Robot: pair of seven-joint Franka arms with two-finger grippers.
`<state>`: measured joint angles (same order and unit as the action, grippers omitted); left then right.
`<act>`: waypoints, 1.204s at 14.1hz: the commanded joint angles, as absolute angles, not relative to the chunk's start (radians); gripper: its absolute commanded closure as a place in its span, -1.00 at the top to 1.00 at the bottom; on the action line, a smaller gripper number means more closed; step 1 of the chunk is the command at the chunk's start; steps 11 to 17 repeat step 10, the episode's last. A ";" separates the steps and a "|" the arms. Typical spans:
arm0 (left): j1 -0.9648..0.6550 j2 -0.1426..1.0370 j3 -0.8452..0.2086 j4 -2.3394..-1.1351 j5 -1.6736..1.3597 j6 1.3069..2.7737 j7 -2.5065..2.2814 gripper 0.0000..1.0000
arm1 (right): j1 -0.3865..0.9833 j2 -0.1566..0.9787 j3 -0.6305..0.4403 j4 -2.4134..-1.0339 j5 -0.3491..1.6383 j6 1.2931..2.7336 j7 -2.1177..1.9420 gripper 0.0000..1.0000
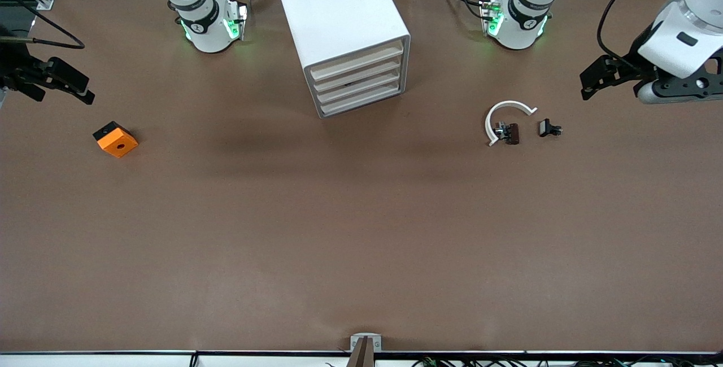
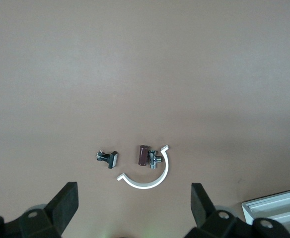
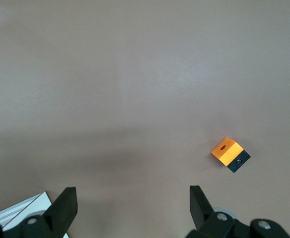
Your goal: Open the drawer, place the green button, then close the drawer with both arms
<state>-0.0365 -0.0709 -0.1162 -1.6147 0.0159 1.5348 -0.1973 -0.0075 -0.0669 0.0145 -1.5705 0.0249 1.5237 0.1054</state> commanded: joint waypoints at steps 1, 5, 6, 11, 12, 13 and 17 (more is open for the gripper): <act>-0.008 -0.123 -0.084 -1.666 -0.018 1.549 -0.140 1.00 | -0.017 -0.072 0.023 -1.572 0.018 1.525 0.097 1.00; 0.006 -0.118 -0.080 -1.658 -0.018 1.548 -0.138 1.00 | -0.018 -0.072 0.023 -1.569 0.018 1.525 0.097 1.00; 0.006 -0.115 -0.080 -1.657 -0.017 1.548 -0.130 1.00 | -0.018 -0.072 0.023 -1.569 0.017 1.526 0.097 1.00; 0.006 -0.106 -0.080 -1.640 -0.009 1.548 -0.136 1.00 | -0.018 -0.072 0.023 -1.565 0.017 1.526 0.097 1.00; 0.006 -0.106 -0.080 -1.640 -0.009 1.548 -0.136 1.00 | -0.018 -0.072 0.023 -1.565 0.017 1.526 0.097 1.00; 0.006 -0.106 -0.080 -1.640 -0.009 1.548 -0.136 1.00 | -0.018 -0.072 0.023 -1.565 0.017 1.526 0.097 1.00; 0.006 -0.106 -0.080 -1.640 -0.009 1.548 -0.136 1.00 | -0.018 -0.072 0.023 -1.565 0.017 1.526 0.097 1.00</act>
